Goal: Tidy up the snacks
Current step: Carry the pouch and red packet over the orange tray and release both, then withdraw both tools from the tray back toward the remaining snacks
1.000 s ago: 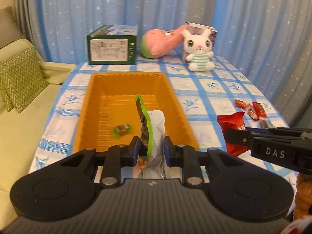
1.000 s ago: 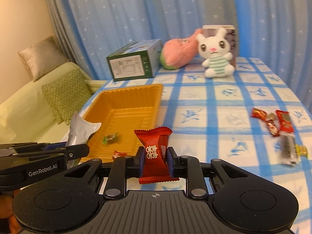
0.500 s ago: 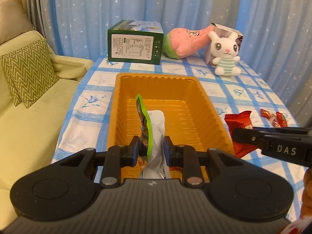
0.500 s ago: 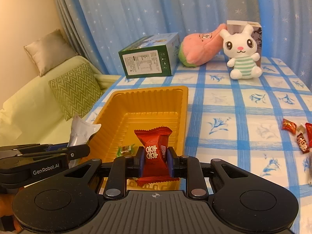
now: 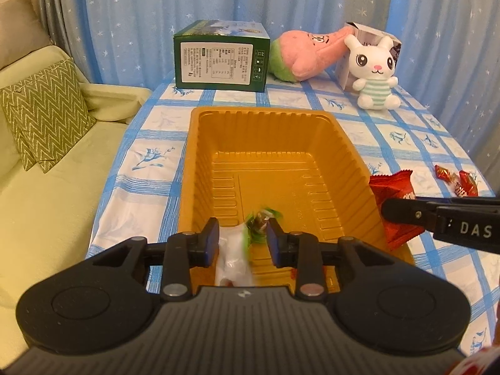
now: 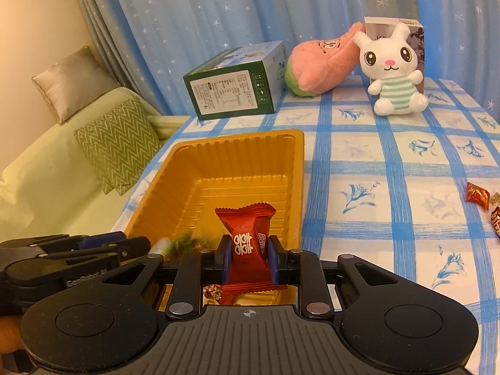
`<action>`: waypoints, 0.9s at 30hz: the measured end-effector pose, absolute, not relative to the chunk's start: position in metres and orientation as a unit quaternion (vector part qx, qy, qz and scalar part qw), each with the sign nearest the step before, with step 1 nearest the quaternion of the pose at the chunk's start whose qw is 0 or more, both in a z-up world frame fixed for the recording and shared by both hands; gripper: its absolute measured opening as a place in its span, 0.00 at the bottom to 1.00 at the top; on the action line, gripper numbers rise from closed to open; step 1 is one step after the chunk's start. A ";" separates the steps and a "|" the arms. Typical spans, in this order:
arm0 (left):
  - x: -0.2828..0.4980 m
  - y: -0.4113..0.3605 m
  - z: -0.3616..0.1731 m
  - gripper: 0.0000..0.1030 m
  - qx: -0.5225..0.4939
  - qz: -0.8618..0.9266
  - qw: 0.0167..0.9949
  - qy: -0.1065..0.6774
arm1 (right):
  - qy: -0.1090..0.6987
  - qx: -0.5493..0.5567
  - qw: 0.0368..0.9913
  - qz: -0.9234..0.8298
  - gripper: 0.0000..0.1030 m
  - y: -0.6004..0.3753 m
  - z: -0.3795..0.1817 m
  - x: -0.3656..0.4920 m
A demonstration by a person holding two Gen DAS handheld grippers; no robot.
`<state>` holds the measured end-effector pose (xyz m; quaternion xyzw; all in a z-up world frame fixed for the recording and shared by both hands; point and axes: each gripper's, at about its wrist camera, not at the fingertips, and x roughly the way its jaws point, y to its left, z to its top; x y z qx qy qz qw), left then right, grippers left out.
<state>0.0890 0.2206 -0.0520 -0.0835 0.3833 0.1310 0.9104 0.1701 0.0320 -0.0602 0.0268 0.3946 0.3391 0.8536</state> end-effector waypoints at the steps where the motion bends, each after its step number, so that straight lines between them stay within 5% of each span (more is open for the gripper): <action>1: 0.087 0.221 -0.051 0.28 -0.085 0.133 0.911 0.382 | 0.395 0.027 0.853 0.339 0.23 0.032 -0.060 0.171; 15: 0.059 0.221 -0.035 0.36 -0.108 0.146 0.915 0.360 | 0.397 0.057 0.843 0.357 0.24 0.037 -0.059 0.173; 16: 0.057 0.221 -0.034 0.36 -0.109 0.147 0.915 0.359 | 0.399 0.065 0.842 0.358 0.26 0.037 -0.058 0.174; 18: 0.054 0.221 -0.031 0.41 -0.109 0.148 0.916 0.357 | 0.397 0.075 0.844 0.354 0.55 0.033 -0.056 0.174; 27: 0.037 0.201 -0.019 0.49 -0.116 0.144 0.920 0.345 | 0.385 0.078 0.863 0.318 0.58 -0.005 -0.040 0.154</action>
